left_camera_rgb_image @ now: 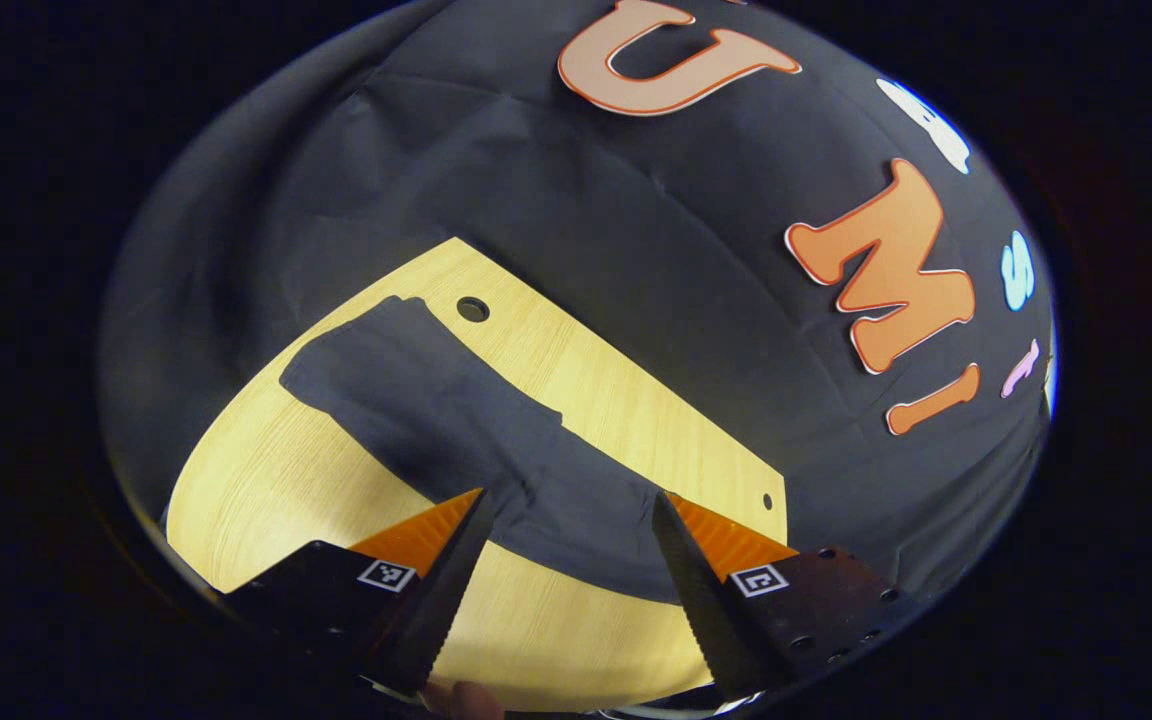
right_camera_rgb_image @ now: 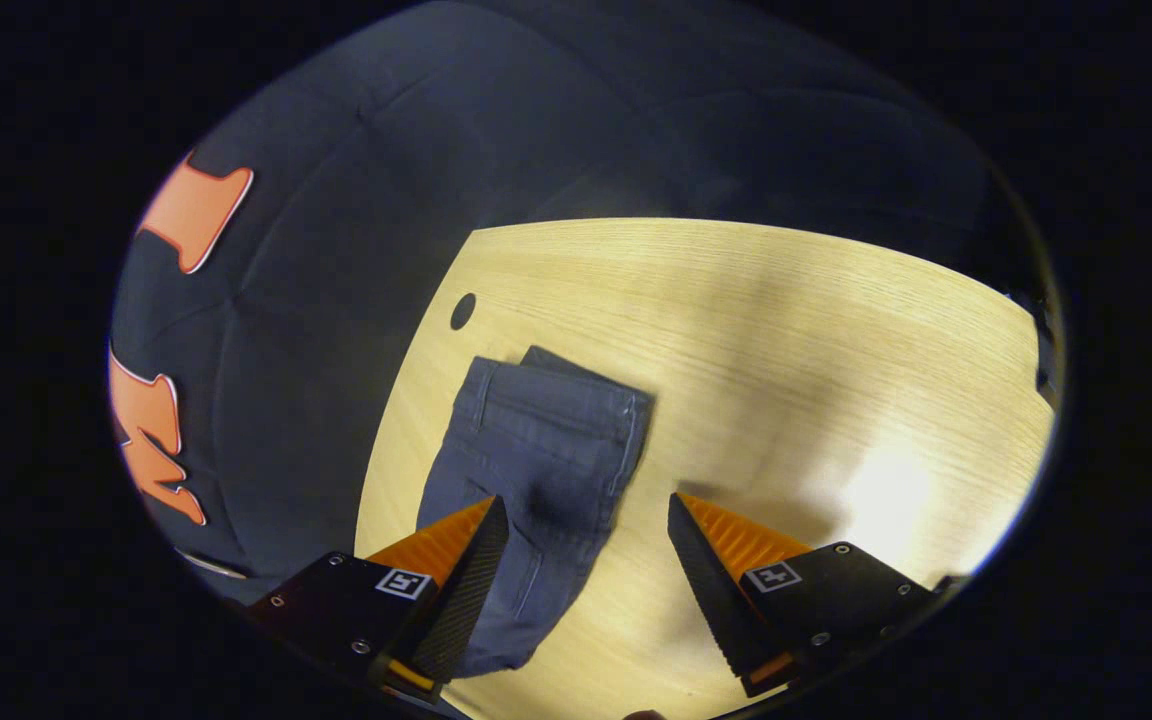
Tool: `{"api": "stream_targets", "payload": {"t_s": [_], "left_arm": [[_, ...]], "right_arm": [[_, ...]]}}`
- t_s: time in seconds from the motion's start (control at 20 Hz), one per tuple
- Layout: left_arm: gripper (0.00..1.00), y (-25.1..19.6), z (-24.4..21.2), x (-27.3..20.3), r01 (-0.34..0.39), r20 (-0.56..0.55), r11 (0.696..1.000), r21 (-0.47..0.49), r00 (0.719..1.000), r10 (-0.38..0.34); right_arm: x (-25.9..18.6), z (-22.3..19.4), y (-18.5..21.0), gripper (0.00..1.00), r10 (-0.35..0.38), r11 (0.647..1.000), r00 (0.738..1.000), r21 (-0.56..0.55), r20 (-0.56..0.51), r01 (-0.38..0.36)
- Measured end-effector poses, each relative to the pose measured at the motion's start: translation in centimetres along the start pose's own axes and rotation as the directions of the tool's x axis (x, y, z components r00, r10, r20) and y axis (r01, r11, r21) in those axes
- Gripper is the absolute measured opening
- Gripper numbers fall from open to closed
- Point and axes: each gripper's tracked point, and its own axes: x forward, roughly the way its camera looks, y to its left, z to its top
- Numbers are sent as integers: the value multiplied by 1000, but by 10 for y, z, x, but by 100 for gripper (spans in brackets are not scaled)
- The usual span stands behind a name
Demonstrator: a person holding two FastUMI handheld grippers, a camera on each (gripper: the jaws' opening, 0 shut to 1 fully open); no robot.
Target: Grasp the waist and the cuffs of the jeans and fold them to make the two legs overlap; first hold the waist and fold one-third of the jeans toward the cuffs, then hold the cuffs and fold the remaining one-third in the same direction to finish folding.
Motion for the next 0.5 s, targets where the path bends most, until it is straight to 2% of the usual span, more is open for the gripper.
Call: {"api": "stream_targets", "payload": {"t_s": [0.05, 0.15, 0.2, 0.3, 0.45, 0.5], "left_arm": [[98, -1, -2, -6, 1, 14, 1000, 6, 1000, -1], [98, -8, 2, -21, 7, 63, 1000, 26, 998, -8], [98, -12, 6, -30, 12, 99, 999, 49, 995, -17], [98, -25, 21, -43, 18, 185, 994, 104, 982, -37], [98, -24, 46, -58, 20, 334, 990, 142, 940, -67], [98, -25, 52, -60, 1, 378, 988, 153, 924, -59]], "right_arm": [[7, 1, -3, 98, -8, 1000, 1000, 6, -3, 8], [15, 9, 5, 100, 23, 999, 1000, 32, 17, -24], [20, 12, 9, 96, 34, 999, 999, 30, 32, -35], [28, 13, 16, 95, 60, 998, 996, -19, 65, -58], [31, 11, 8, 79, 47, 991, 992, -132, 115, -32], [36, 12, 8, 67, 47, 990, 992, -137, 121, -30]]}}
